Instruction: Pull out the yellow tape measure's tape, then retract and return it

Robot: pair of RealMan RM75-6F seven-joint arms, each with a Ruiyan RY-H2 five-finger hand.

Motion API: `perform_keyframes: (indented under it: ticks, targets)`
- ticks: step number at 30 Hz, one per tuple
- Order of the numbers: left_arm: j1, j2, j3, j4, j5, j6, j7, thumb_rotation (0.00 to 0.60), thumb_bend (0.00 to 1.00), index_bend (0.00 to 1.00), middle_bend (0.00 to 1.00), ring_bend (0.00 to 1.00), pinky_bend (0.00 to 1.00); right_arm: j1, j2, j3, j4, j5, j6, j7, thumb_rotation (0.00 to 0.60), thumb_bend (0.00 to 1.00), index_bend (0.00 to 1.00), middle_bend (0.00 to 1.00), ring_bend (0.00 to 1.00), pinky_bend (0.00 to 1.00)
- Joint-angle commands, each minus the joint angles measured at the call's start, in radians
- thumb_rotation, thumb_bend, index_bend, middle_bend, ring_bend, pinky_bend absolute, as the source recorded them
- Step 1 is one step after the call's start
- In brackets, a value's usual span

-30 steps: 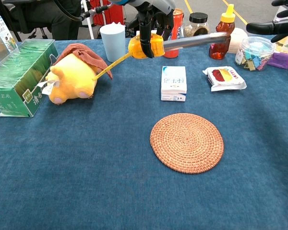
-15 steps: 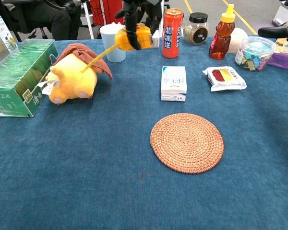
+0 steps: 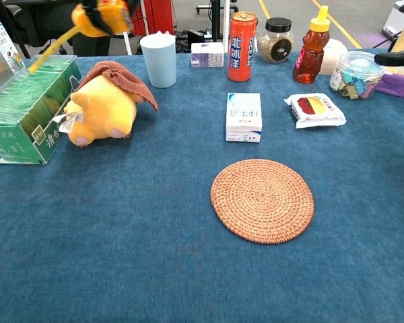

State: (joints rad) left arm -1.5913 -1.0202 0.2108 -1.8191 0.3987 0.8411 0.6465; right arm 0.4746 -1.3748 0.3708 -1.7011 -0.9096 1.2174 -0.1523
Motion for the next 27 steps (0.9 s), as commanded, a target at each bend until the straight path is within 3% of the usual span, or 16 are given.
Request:
perform_keyframes:
  ticks: [1, 11, 18, 27]
  targets:
    - [0.064, 0.04, 0.029, -0.025, 0.044, 0.026, -0.01, 0.6, 0.44, 0.68, 0.55, 0.5, 0.63, 0.004, 0.001, -0.003, 0.006, 0.0, -0.003, -0.005, 0.402, 0.22, 0.0, 0.01, 0.04, 0.25]
    - [0.243, 0.072, 0.069, 0.032, 0.113, 0.043, -0.049, 0.6, 0.44, 0.68, 0.55, 0.5, 0.62, 0.009, -0.011, -0.017, 0.047, 0.004, -0.017, 0.002, 0.398, 0.21, 0.0, 0.02, 0.04, 0.25]
    - [0.331, 0.034, 0.075, 0.118, 0.121, 0.015, -0.058, 0.6, 0.44, 0.68, 0.55, 0.5, 0.61, 0.011, -0.018, -0.025, 0.052, 0.008, -0.018, -0.006, 0.402, 0.21, 0.0, 0.02, 0.04, 0.25]
    - [0.402, -0.037, 0.037, 0.206, 0.135, -0.02, -0.068, 0.6, 0.44, 0.68, 0.55, 0.47, 0.59, 0.009, -0.02, -0.028, 0.049, 0.014, -0.01, -0.012, 0.401, 0.21, 0.0, 0.02, 0.04, 0.25]
